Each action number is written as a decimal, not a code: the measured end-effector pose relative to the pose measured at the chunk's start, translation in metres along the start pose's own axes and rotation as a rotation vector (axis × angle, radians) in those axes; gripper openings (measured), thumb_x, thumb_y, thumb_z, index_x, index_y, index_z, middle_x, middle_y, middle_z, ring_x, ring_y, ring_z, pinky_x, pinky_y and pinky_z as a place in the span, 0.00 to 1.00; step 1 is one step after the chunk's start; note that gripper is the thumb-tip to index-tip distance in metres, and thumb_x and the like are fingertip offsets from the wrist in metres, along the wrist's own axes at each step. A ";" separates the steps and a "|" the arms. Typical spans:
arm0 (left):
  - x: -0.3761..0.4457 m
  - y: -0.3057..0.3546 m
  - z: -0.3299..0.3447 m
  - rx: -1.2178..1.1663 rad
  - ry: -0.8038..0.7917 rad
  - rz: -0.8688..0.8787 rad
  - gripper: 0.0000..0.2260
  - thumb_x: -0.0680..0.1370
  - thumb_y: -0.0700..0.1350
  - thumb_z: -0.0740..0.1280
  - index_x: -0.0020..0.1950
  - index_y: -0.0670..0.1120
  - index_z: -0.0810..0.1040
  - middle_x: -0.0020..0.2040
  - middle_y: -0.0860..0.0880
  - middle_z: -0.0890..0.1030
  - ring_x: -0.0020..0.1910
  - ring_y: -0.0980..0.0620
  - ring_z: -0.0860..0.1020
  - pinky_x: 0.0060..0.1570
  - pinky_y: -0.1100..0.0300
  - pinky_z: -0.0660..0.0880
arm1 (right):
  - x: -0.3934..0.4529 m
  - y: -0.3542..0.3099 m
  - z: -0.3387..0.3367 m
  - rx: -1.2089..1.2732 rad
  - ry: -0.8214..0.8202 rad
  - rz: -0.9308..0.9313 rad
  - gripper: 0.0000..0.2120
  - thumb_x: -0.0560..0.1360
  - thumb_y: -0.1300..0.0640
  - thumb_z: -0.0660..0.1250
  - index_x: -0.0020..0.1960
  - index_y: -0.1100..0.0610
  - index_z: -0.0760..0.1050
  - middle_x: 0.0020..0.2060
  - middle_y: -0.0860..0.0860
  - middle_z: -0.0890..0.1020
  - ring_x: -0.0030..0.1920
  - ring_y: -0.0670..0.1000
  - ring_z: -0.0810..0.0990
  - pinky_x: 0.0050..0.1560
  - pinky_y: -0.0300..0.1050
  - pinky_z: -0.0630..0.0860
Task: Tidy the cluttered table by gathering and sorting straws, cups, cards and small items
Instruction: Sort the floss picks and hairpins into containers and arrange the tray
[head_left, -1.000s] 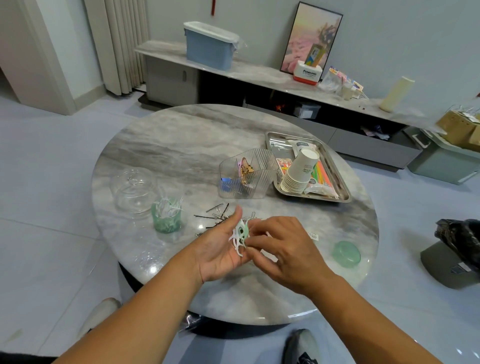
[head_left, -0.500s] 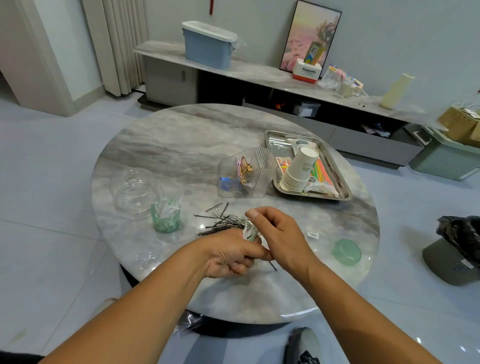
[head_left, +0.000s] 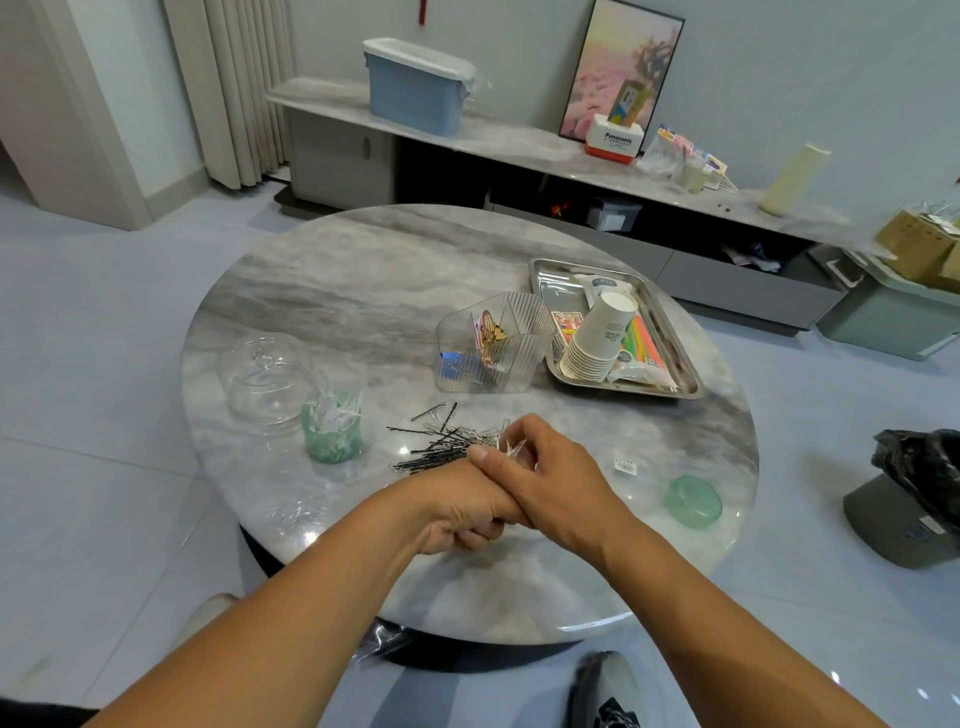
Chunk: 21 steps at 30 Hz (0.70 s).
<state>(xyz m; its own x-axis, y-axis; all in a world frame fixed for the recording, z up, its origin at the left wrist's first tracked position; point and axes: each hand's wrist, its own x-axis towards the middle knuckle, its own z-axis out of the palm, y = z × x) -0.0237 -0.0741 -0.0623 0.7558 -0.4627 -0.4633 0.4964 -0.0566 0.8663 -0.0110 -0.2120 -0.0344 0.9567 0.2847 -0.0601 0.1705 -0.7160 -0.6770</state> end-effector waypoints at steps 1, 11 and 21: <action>0.000 0.000 0.001 0.029 0.001 0.000 0.12 0.70 0.34 0.67 0.38 0.53 0.76 0.27 0.55 0.68 0.24 0.59 0.58 0.24 0.66 0.52 | 0.001 0.001 0.001 -0.020 -0.001 -0.020 0.18 0.73 0.31 0.65 0.44 0.47 0.72 0.32 0.45 0.76 0.35 0.44 0.73 0.38 0.45 0.71; -0.007 0.006 0.002 0.009 -0.016 0.048 0.19 0.70 0.26 0.70 0.53 0.45 0.74 0.34 0.49 0.71 0.27 0.58 0.65 0.23 0.65 0.58 | -0.001 0.004 0.005 0.117 0.030 -0.045 0.19 0.78 0.41 0.68 0.37 0.54 0.74 0.30 0.48 0.79 0.34 0.46 0.76 0.40 0.47 0.75; -0.012 0.015 -0.002 -0.519 0.020 0.047 0.17 0.81 0.56 0.67 0.58 0.43 0.76 0.43 0.44 0.80 0.33 0.54 0.73 0.27 0.66 0.70 | 0.013 0.016 0.000 0.412 0.437 0.251 0.21 0.76 0.47 0.71 0.29 0.54 0.69 0.20 0.45 0.71 0.23 0.44 0.68 0.31 0.43 0.67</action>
<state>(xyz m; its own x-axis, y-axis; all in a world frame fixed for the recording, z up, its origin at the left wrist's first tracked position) -0.0248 -0.0678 -0.0442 0.7879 -0.4372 -0.4336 0.6041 0.4122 0.6820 0.0042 -0.2197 -0.0455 0.9782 -0.2073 -0.0077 -0.0918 -0.3992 -0.9122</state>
